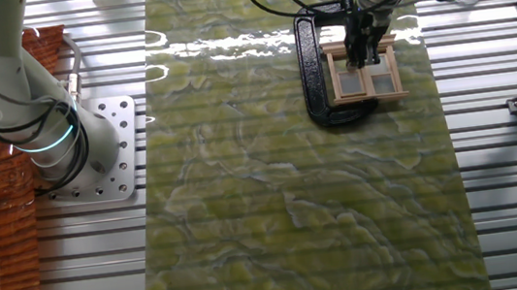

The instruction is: Open a sliding window

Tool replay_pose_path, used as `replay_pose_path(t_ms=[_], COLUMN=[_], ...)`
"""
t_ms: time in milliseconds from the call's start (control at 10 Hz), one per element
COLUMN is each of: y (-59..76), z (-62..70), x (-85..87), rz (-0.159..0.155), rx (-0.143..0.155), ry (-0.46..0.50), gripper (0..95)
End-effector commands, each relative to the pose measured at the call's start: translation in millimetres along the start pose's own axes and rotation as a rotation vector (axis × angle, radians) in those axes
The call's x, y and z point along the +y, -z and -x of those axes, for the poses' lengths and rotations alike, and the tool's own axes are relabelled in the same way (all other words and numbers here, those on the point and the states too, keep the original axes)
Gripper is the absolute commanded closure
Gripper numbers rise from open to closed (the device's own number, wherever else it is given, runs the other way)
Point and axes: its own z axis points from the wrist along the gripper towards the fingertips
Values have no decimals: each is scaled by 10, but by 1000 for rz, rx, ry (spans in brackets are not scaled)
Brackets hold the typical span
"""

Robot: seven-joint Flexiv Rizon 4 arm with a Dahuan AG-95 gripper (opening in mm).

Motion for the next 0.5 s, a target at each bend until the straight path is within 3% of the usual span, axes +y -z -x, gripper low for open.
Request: replay_pose_path(t_ms=[100,500], y=[-11,-14], z=[-9,-14], x=[-11,-45], rz=[-1,-1], rx=[-2,-2], ry=[2,5], gripper=[950,950])
